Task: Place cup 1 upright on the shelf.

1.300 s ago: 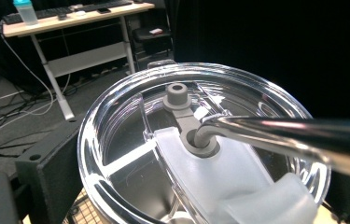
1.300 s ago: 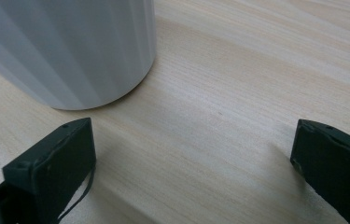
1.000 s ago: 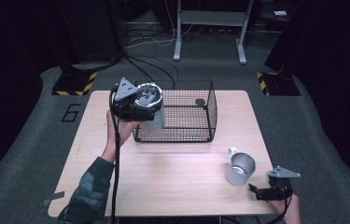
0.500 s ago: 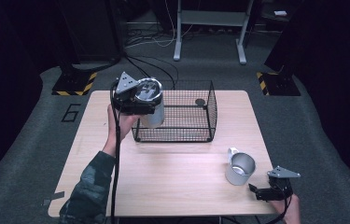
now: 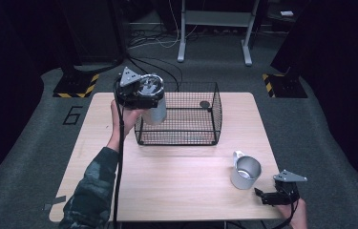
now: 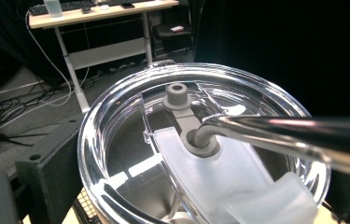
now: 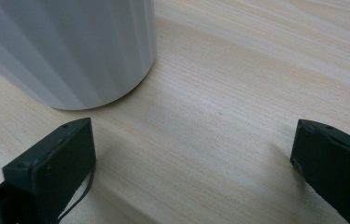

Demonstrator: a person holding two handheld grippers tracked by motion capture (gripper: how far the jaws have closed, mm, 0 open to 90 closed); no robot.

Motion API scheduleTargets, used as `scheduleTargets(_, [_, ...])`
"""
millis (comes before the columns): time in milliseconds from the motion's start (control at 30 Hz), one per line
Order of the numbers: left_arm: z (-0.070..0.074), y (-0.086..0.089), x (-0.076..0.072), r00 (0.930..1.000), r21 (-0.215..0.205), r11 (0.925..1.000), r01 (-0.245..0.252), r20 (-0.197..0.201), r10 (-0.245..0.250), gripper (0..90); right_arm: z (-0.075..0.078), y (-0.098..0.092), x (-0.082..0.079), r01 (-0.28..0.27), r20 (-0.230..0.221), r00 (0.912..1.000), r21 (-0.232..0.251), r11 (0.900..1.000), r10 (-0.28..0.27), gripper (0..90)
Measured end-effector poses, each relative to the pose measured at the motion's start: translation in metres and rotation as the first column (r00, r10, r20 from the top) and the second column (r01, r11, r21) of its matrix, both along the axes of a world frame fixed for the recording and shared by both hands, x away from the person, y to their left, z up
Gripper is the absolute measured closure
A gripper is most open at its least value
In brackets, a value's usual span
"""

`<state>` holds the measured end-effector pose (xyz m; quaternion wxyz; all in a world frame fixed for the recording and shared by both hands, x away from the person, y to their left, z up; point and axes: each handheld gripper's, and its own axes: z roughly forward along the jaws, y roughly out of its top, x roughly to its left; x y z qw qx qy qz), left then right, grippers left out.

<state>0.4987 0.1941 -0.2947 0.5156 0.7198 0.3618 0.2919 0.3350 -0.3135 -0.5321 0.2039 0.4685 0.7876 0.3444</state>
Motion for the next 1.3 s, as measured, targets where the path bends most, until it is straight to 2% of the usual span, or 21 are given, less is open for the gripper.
scheduleTargets(167, [-0.001, 0.0, 0.006, 0.9999, 0.017, 0.9997, -0.015, 0.0, 0.015, 4.2, 0.0, 0.0, 0.0, 0.0, -0.002, 1.0, -0.002, 1.0, 0.0, 0.0])
scheduleTargets(500, [-0.005, 0.001, 0.018, 0.9991, 0.017, 0.999, -0.041, 0.007, 0.041, 4.2, 0.0, 0.0, 0.0, 0.0, -0.001, 1.0, -0.001, 1.0, 0.0, 0.0])
scheduleTargets(633, [-0.009, -0.001, 0.023, 0.9989, 0.034, 0.9984, -0.046, 0.009, 0.046, 4.2, 0.0, 0.0, 0.0, 0.0, 0.0, 1.0, 0.0, 1.0, 0.0, 0.0])
scheduleTargets(700, [-0.011, -0.002, 0.026, 0.9989, 0.026, 0.9985, -0.048, 0.002, 0.048, 4.2, 0.0, 0.0, 0.0, 0.0, 0.0, 1.0, 0.0, 1.0, 0.0, 0.0])
scheduleTargets(1100, [-0.025, -0.008, 0.043, 0.998, 0.042, 0.9977, -0.053, -0.032, 0.055, 4.2, 0.0, 0.0, 0.0, 0.0, 0.0, 1.0, 0.0, 1.0, 0.0, 0.0])
scheduleTargets(1233, [-0.031, -0.009, 0.048, 0.9972, 0.028, 0.9975, -0.064, -0.038, 0.065, 4.2, 0.0, 0.0, 0.0, 0.0, 0.0, 1.0, 0.0, 1.0, 0.0, 0.0])
scheduleTargets(1300, [-0.034, -0.01, 0.05, 0.9968, 0.039, 0.9972, -0.063, -0.047, 0.065, 4.2, 0.0, 0.0, 0.0, -0.001, 0.0, 1.0, -0.001, 1.0, 0.001, 0.0])
